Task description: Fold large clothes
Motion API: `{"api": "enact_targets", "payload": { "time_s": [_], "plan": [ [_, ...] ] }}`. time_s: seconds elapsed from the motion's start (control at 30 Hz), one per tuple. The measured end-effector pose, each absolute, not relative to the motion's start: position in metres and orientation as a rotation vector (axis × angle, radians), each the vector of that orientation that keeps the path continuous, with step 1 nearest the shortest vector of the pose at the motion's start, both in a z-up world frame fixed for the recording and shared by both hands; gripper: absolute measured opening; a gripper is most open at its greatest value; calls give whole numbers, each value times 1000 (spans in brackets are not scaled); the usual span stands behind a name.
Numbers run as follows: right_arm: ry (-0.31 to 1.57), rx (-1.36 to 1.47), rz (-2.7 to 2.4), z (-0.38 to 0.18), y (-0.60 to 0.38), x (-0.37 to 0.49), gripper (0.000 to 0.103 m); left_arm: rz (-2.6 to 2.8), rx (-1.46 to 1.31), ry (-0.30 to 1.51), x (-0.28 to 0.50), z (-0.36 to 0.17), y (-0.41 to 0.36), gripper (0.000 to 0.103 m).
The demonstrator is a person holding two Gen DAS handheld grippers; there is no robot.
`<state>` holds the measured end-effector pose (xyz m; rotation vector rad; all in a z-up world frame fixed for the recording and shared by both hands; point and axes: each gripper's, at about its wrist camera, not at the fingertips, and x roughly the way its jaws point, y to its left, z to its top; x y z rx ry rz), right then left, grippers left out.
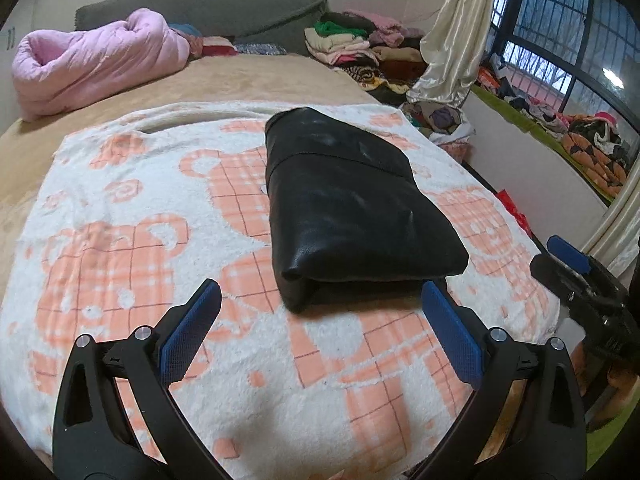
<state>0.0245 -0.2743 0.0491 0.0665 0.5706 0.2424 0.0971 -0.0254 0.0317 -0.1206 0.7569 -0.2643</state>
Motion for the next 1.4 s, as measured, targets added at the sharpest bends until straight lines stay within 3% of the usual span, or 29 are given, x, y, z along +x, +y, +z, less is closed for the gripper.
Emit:
{"api": "enact_targets", "payload": {
  "time_s": [0.3,0.63,1.4],
  "plan": [
    [531,50,198,28,-271,-4,99,-242,-102,731,76,23,-16,94],
    [616,39,164,-6,-274,-11,99,-195,-99,754,67,0,-8,94],
    [647,46,171,-10,-274,-7,99,-149,-76,796,67,-11,-8,94]
  ]
}}
